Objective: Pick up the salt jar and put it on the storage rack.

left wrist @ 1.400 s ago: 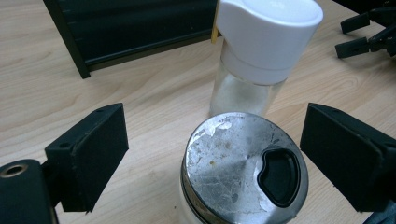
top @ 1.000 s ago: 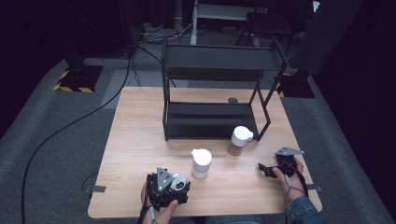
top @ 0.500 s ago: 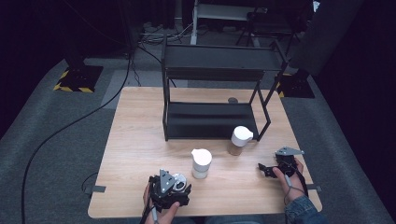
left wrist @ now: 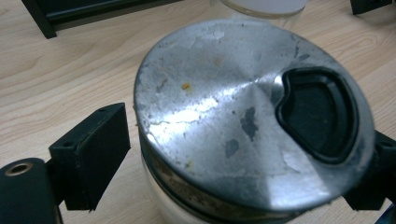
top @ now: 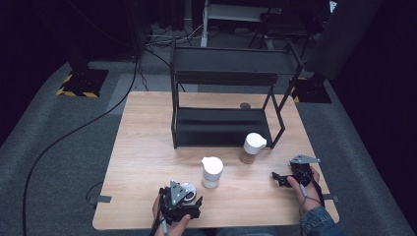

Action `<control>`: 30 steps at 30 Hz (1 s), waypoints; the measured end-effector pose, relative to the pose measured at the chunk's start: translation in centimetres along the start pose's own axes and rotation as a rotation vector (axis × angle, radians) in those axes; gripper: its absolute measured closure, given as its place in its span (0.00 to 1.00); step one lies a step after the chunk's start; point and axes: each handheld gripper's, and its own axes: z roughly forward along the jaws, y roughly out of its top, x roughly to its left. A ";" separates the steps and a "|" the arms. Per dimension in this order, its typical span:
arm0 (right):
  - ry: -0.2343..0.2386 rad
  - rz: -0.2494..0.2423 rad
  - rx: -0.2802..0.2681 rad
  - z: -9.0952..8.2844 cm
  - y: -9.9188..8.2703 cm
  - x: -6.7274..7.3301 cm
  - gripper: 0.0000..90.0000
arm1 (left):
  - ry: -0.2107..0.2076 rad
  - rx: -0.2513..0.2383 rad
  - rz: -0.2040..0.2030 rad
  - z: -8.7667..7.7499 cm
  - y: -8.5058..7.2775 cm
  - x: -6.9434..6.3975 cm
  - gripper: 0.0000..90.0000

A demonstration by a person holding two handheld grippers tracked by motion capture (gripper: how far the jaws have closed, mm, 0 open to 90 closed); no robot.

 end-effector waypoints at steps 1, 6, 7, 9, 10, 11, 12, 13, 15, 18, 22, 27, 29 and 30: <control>0.001 -0.001 0.000 0.0 0.0 0.0 0.00 | 0.002 -0.001 -0.001 0.1 -0.1 0.0 0.11; 0.001 -0.001 0.000 0.0 0.0 0.0 0.00 | -0.001 0.001 -0.013 0.3 -0.6 0.1 0.13; 0.001 -0.001 0.000 0.0 0.0 0.0 0.00 | -0.002 0.000 -0.014 0.4 -0.6 0.2 0.14; 0.001 -0.001 0.000 0.0 0.0 0.0 0.00 | -0.001 -0.002 -0.009 0.4 -0.8 0.1 0.16; 0.001 0.000 0.000 0.0 0.0 0.0 0.00 | -0.002 -0.002 -0.010 0.5 -0.9 0.1 0.18; 0.001 -0.001 0.000 0.0 0.0 0.0 0.00 | -0.007 -0.003 -0.010 0.5 -0.9 0.2 0.20; 0.001 -0.001 0.000 0.0 0.0 0.0 0.00 | -0.019 -0.001 -0.011 0.6 -1.0 0.3 0.23; 0.001 -0.001 0.000 0.0 0.0 0.0 0.00 | -0.021 0.002 -0.012 0.7 -1.1 0.3 0.27; 0.001 -0.001 0.000 0.0 0.0 0.0 0.00 | 0.010 0.005 0.030 0.7 -1.2 -0.3 0.31; 0.001 -0.001 0.000 0.0 0.0 0.0 0.00 | 0.015 -0.002 0.027 0.7 -1.3 -0.4 0.32; 0.001 -0.001 0.000 0.0 0.0 0.0 0.00 | 0.022 -0.004 0.030 0.7 -1.4 -0.6 0.33; 0.001 -0.001 0.000 0.0 0.0 0.0 0.00 | 0.018 0.005 0.031 0.7 -1.1 -0.8 0.33; 0.001 -0.001 0.000 0.0 0.0 0.0 0.00 | 0.015 0.007 0.031 0.6 -0.8 -0.8 0.33; 0.002 -0.001 0.000 0.0 0.0 0.0 0.00 | 0.015 0.006 0.028 0.5 -0.7 -0.8 0.33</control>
